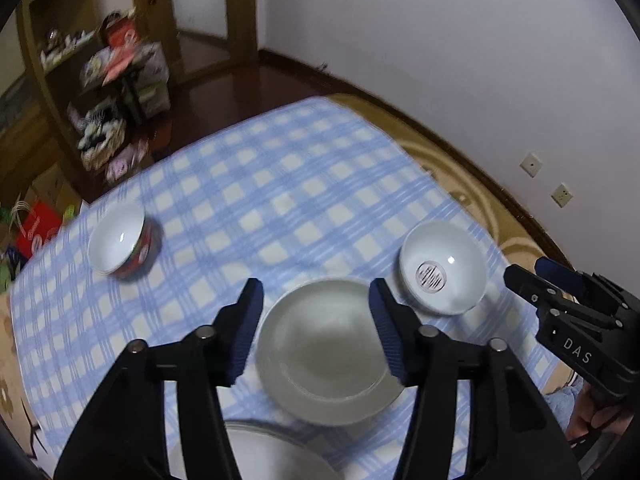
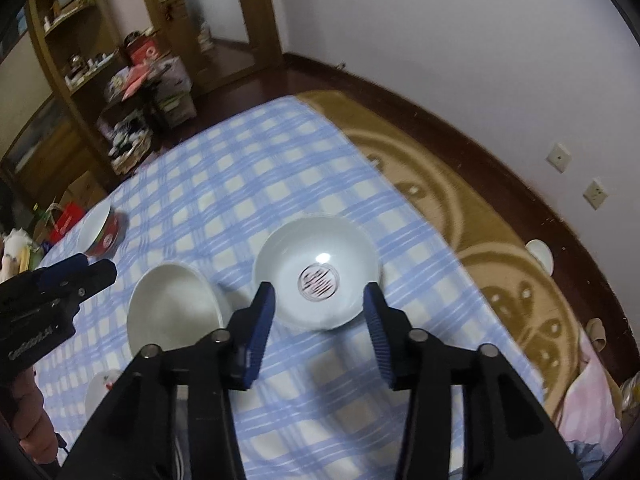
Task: Organize plates and bowls
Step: 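Lower the white bowl onto the tablecloth and open both grippers, then move both open grippers to the white bowl with the red logo, then grasp the logo bowl rim with the left gripper while the right gripper grasps its rim, then carry the logo bowl with both grippers and lower it into the large white bowl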
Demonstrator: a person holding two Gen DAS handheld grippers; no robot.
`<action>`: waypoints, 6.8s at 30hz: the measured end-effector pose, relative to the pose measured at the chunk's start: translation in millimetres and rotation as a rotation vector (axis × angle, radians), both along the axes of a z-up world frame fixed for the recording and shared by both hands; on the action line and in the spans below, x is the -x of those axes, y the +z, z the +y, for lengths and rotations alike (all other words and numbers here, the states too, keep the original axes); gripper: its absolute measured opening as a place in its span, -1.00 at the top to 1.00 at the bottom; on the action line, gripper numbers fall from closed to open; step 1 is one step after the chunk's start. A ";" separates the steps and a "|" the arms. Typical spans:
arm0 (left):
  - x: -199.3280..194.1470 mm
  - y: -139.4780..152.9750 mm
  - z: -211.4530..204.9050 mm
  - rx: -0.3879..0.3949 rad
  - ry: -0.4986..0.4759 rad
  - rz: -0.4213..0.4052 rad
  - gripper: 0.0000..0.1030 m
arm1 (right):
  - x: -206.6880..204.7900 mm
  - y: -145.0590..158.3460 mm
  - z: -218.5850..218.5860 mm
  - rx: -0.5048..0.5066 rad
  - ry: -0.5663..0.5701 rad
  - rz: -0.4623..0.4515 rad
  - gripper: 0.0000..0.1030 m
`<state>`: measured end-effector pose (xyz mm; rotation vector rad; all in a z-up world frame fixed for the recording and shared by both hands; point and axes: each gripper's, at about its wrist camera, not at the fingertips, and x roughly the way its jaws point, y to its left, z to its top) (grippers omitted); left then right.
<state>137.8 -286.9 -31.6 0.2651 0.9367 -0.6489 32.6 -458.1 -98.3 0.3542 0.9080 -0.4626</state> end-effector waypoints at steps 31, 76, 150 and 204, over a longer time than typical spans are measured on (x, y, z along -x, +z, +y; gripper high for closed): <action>-28.4 -22.0 -87.5 -0.058 -0.064 0.038 -0.69 | 0.8 -10.8 -89.5 -0.065 -0.179 -0.021 -0.96; -36.5 -120.5 -141.8 -0.175 -0.130 0.247 0.35 | -35.0 -112.2 -102.0 -0.403 -0.118 0.144 0.45; -16.6 -51.2 7.6 -0.088 0.034 0.224 0.78 | -43.9 -34.7 39.4 -0.285 0.168 -0.021 0.78; -39.4 -100.7 8.6 -0.122 0.070 0.284 0.74 | -70.6 -71.0 59.5 -0.227 0.177 0.087 0.78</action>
